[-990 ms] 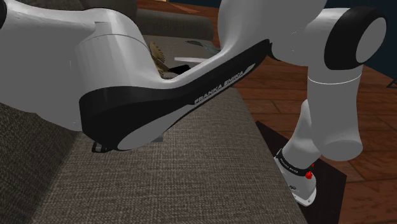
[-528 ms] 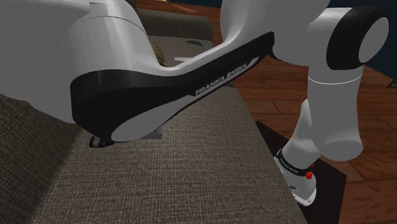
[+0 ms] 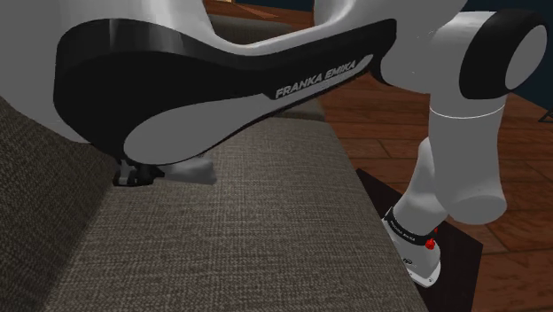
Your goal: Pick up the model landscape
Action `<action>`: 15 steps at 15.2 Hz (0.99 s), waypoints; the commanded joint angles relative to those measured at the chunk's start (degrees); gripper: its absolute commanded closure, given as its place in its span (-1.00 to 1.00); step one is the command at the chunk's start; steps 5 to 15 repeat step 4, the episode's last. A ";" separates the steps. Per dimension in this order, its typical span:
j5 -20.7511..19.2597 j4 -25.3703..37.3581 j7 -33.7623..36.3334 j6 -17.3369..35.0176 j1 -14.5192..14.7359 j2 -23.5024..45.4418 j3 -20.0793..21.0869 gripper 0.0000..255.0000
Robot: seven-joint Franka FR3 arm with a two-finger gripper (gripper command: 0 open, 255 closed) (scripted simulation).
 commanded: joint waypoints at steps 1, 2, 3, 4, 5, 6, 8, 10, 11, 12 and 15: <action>-0.10 1.75 -0.71 -1.43 0.45 0.09 -0.02 1.00; -0.18 2.69 -1.06 -2.16 0.72 0.20 -0.05 1.00; -0.20 2.84 -1.11 -2.27 0.77 0.22 -0.06 1.00; -0.19 2.83 -1.11 -2.27 0.76 0.21 -0.06 1.00; -0.19 2.83 -1.11 -2.27 0.76 0.21 -0.06 1.00; -0.19 2.83 -1.11 -2.27 0.76 0.21 -0.06 1.00; -0.19 2.83 -1.11 -2.27 0.76 0.21 -0.06 1.00; -0.19 2.83 -1.11 -2.27 0.76 0.21 -0.06 1.00; -0.19 2.83 -1.11 -2.27 0.76 0.21 -0.06 1.00; -0.19 2.83 -1.11 -2.27 0.76 0.21 -0.06 1.00; -0.19 2.83 -1.11 -2.27 0.76 0.21 -0.06 1.00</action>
